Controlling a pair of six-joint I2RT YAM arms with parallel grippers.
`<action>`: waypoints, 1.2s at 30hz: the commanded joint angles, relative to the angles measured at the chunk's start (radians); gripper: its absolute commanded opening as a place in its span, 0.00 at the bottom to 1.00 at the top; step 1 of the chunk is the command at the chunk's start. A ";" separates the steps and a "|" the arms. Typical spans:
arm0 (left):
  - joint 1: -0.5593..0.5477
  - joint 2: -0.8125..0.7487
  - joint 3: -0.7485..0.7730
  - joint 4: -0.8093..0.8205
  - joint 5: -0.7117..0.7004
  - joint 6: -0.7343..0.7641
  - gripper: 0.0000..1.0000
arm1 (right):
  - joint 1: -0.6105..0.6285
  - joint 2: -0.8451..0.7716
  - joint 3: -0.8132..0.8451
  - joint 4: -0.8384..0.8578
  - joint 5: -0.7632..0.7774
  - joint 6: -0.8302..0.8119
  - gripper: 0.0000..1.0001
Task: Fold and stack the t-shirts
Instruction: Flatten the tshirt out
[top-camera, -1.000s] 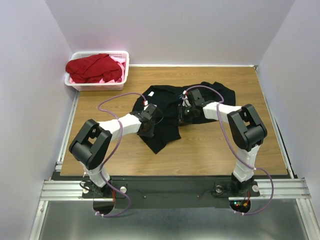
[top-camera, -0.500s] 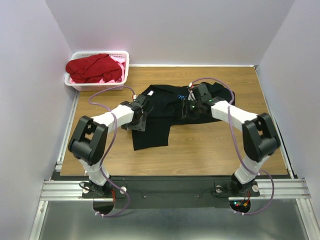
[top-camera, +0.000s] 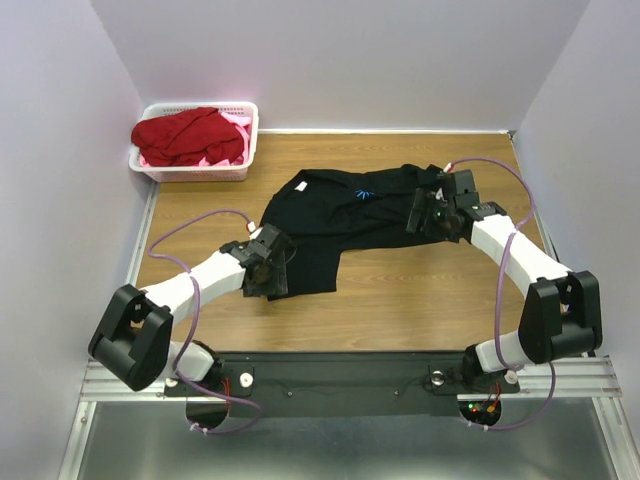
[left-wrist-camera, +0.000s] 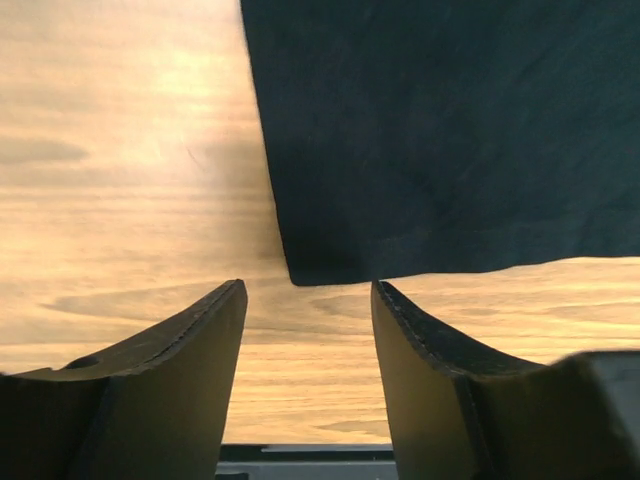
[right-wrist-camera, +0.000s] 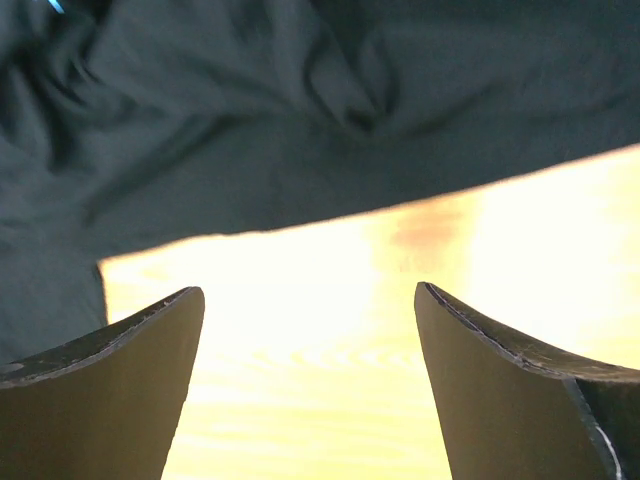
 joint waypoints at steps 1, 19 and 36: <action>-0.009 0.014 -0.031 0.051 -0.024 -0.077 0.61 | -0.004 -0.046 -0.014 -0.022 0.028 -0.011 0.92; -0.034 0.141 -0.074 0.119 -0.076 -0.078 0.42 | -0.014 -0.060 -0.034 -0.035 0.078 -0.023 0.91; -0.020 -0.124 -0.011 -0.013 -0.093 -0.032 0.00 | -0.270 0.121 0.006 -0.017 0.284 0.072 0.70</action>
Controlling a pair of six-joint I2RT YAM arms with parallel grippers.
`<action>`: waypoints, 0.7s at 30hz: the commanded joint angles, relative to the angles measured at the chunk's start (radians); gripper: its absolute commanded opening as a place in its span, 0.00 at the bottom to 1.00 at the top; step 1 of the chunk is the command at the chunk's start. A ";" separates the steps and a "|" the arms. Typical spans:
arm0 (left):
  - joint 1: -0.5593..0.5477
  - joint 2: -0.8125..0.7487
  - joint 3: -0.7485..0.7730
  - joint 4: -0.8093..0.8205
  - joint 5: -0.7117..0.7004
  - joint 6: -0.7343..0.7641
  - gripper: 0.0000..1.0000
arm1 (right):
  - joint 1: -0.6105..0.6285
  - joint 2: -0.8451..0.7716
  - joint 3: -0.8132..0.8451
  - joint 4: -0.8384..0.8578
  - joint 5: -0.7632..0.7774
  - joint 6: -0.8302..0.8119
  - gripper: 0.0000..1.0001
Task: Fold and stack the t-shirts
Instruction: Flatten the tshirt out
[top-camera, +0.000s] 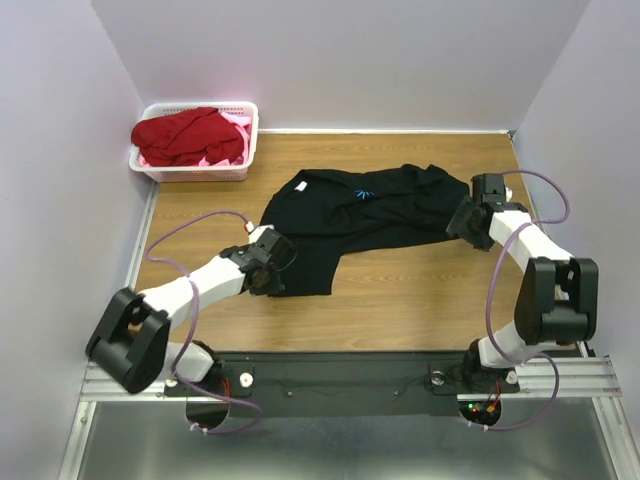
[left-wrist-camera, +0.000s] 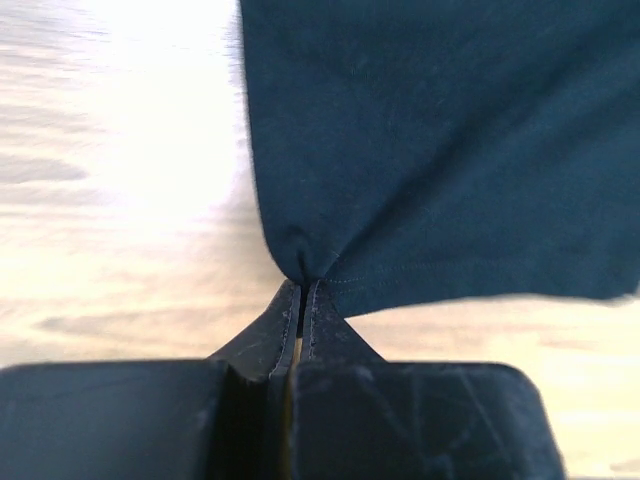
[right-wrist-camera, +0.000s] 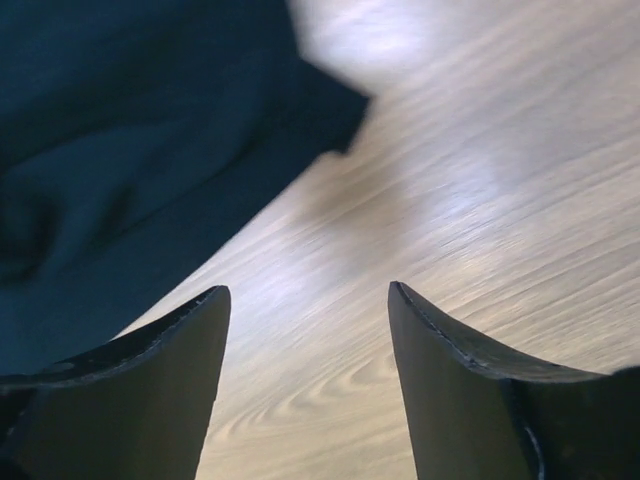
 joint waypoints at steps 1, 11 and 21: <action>0.020 -0.144 0.068 -0.130 -0.041 0.024 0.00 | -0.066 0.071 0.037 0.045 0.042 0.032 0.69; 0.097 -0.333 0.283 -0.306 -0.125 0.065 0.00 | -0.175 0.186 0.073 0.163 -0.108 0.040 0.67; 0.105 -0.331 0.400 -0.339 -0.146 0.085 0.00 | -0.175 0.178 -0.055 0.214 -0.396 0.087 0.58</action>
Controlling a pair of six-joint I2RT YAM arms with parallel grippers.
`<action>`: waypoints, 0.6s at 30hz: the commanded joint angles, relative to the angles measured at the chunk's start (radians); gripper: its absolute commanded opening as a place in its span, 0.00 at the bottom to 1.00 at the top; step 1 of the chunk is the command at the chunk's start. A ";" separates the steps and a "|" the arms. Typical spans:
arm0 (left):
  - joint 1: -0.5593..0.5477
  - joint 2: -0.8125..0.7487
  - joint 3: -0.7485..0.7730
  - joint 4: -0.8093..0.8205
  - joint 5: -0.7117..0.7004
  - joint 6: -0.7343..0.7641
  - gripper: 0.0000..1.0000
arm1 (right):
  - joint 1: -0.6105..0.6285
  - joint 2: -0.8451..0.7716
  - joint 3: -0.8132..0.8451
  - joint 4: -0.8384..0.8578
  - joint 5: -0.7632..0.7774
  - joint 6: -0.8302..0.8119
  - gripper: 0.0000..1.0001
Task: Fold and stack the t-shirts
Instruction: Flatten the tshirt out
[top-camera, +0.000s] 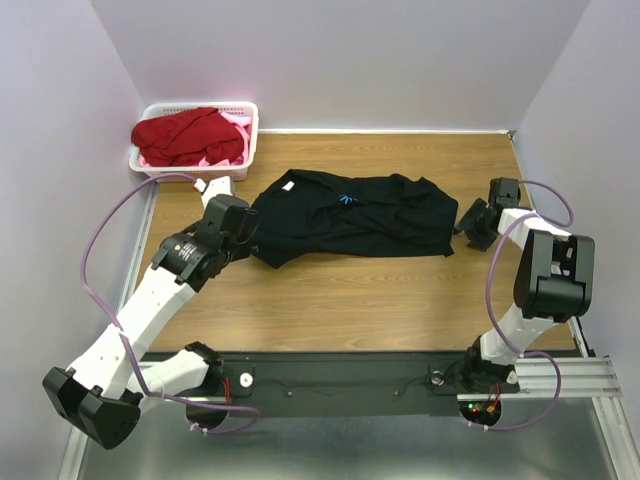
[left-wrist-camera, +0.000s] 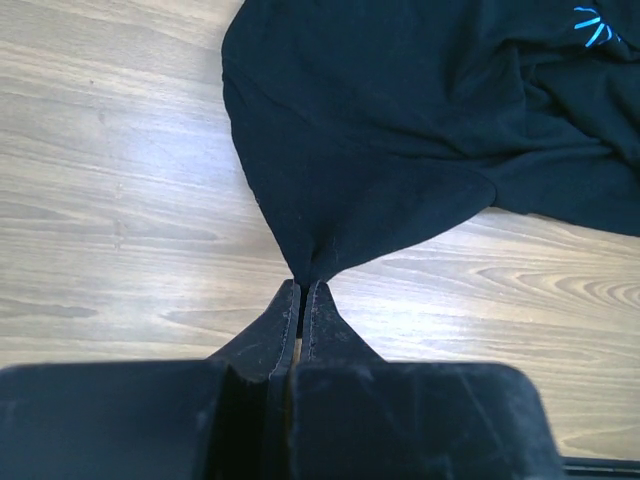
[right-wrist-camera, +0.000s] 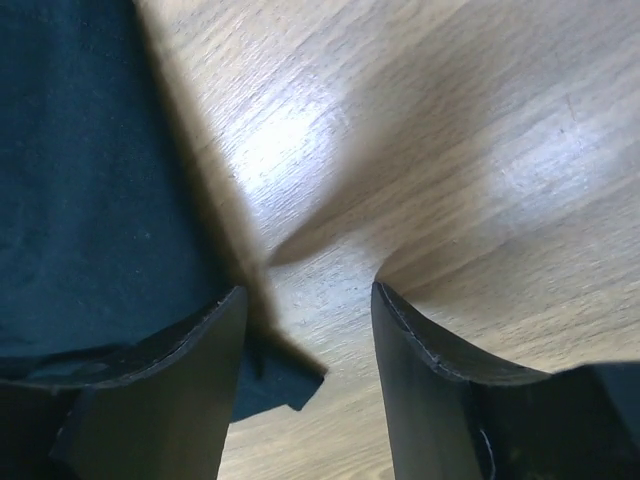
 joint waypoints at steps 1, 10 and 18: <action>0.007 0.004 0.041 -0.027 -0.028 0.021 0.00 | 0.003 -0.041 -0.076 0.044 -0.162 0.029 0.58; 0.007 0.035 0.060 -0.001 -0.031 0.046 0.00 | 0.005 -0.105 -0.219 0.076 -0.259 0.018 0.58; 0.008 0.049 0.072 0.020 -0.029 0.061 0.00 | 0.005 -0.088 -0.237 0.113 -0.285 0.021 0.47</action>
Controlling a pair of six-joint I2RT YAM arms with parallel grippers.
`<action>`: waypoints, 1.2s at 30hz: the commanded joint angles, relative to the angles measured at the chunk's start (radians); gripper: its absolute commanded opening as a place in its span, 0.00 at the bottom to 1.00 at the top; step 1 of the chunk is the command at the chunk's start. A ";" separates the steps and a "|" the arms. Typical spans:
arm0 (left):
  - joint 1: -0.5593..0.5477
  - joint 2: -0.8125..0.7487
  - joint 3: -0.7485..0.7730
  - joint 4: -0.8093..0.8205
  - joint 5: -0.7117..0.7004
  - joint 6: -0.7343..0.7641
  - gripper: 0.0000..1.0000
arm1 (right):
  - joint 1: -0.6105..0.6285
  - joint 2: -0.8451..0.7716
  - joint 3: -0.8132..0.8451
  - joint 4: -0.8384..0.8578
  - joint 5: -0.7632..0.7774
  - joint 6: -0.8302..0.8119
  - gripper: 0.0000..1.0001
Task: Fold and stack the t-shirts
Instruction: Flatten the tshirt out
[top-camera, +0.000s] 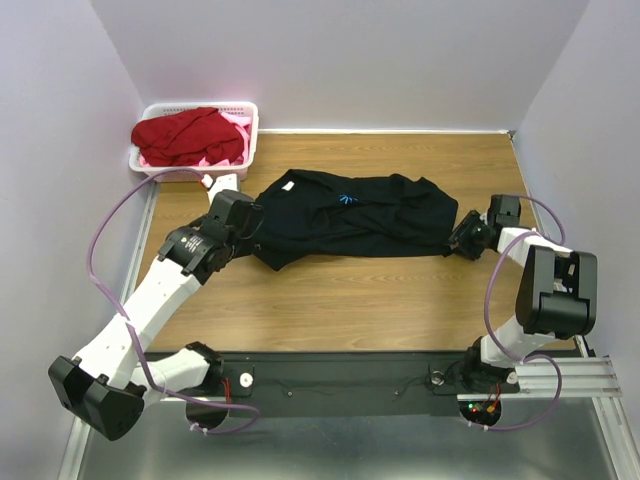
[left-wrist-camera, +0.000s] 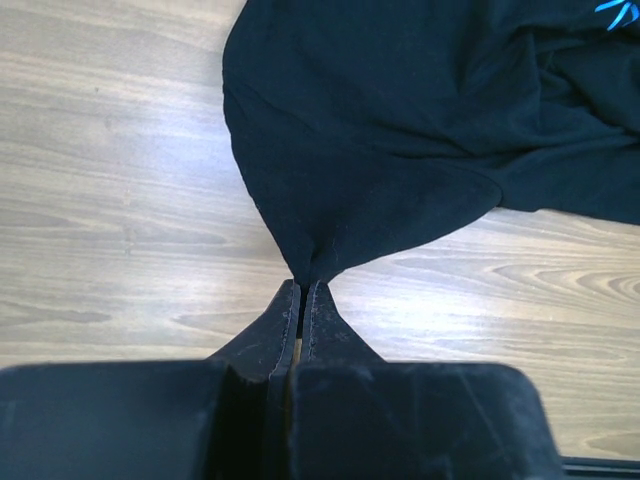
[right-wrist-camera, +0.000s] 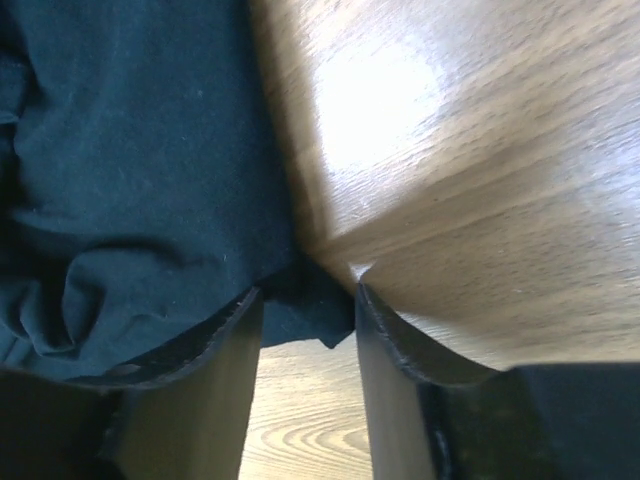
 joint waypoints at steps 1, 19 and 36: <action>0.007 -0.003 0.047 0.031 -0.032 0.023 0.00 | 0.006 0.031 -0.035 -0.031 -0.033 0.001 0.45; 0.158 0.081 0.364 0.067 -0.115 0.188 0.00 | 0.020 -0.030 0.607 -0.350 0.370 -0.200 0.01; 0.160 -0.124 0.148 -0.039 -0.064 0.178 0.00 | 0.314 -0.101 0.279 -0.445 0.428 -0.188 0.54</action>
